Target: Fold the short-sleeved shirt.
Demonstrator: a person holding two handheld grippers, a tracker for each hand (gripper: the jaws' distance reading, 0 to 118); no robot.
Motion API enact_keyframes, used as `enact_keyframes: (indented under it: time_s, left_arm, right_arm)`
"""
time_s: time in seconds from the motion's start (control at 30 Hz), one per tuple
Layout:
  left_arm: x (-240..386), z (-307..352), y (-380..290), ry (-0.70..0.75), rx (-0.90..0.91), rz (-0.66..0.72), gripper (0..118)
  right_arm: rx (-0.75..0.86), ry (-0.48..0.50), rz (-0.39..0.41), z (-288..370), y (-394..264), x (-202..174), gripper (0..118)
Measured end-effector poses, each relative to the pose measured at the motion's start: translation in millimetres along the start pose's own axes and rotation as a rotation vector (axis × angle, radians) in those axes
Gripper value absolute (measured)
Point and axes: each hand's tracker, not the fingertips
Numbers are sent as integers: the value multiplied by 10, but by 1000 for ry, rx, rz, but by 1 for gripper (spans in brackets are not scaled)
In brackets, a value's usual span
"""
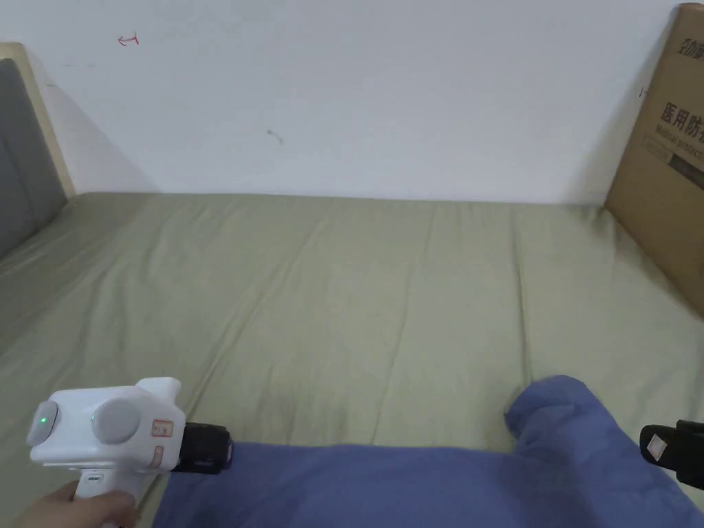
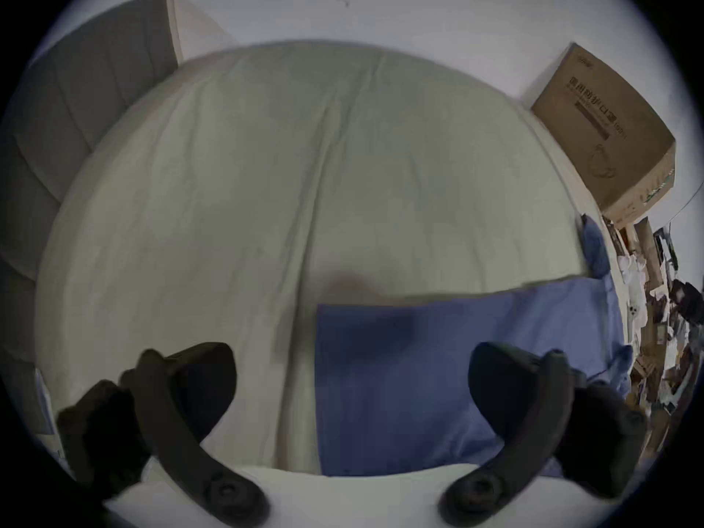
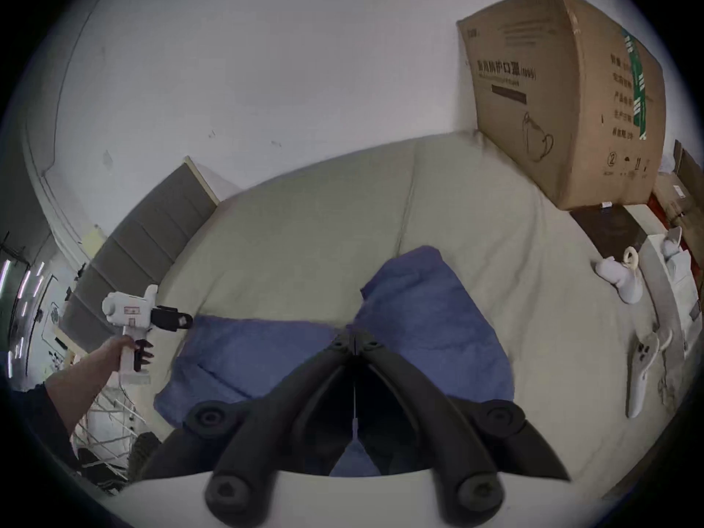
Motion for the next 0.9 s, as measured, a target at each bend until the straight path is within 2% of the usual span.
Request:
enact_keyframes:
  time_s: [0.1, 0.17, 0.23, 0.27, 0.3, 0.33, 0.37, 0.4, 0.43, 0.47, 0.5, 0.6, 0.63, 0.73, 0.77, 0.8, 0.83, 0.87, 0.9]
  left_arm:
    - [67, -146, -57, -11, -34, -36, 114]
    - [124, -43, -105, 51, -7, -125, 104]
    - [180, 102, -149, 52, 24, -164, 72]
    - [241, 133, -189, -46, 28, -154, 42]
    - [202, -74, -65, -38, 23, -150, 3]
    - [211, -78, -47, -55, 49, -169, 3]
    - [295, 249, -121, -41, 74, -184, 3]
    - [360, 257, -155, -40, 97, -200, 3]
    - [455, 270, -216, -50, 124, -204, 3]
    - [564, 279, -289, -60, 144, -201, 3]
    - [317, 789, -145, -66, 160, -194, 3]
    - [411, 978, -293, -80, 194, -176, 3]
    - [362, 1038, -115, -83, 201, -171, 3]
    - [417, 1074, -226, -89, 193, -155, 3]
    - [908, 1267, -346, -89, 189, -153, 3]
    - [1037, 1284, -440, -88, 185, -149, 3]
    - [1198, 1294, -555, -87, 172, -145, 3]
    - [1392, 1303, -697, -83, 159, -139, 3]
    - [1580, 1318, -839, -81, 153, -134, 3]
  right_arm:
    - [-42, -41, 25, -156, 17, 71, 0]
    - [-57, -70, 36, -316, 49, 136, 0]
    - [-71, -84, 30, -508, 125, 240, 0]
    - [-77, -94, 24, -614, 173, 290, 0]
    - [-78, -103, 20, -703, 224, 335, 0]
    - [-77, -117, 12, -818, 296, 394, 0]
    - [-76, -123, 2, -946, 375, 488, 1]
    - [-79, -126, -4, -1072, 445, 587, 14]
    - [-94, -145, -25, -1220, 526, 666, 44]
    - [-127, -173, -49, -1375, 585, 740, 86]
    - [-153, -195, -59, -1501, 623, 799, 118]
    - [-204, -275, -80, -1894, 754, 985, 118]
    - [-240, -287, -78, -2013, 753, 1031, 118]
    - [-370, -314, -64, -2290, 686, 1098, 114]
    - [-419, -300, -64, -2355, 658, 1101, 107]
    - [-446, -287, -61, -2337, 571, 1066, 97]
    - [-425, -346, 5, -2305, 570, 998, 91]
    - [-382, -327, 46, -2227, 609, 931, 71]
    - [-374, -284, 49, -2173, 655, 886, 28]
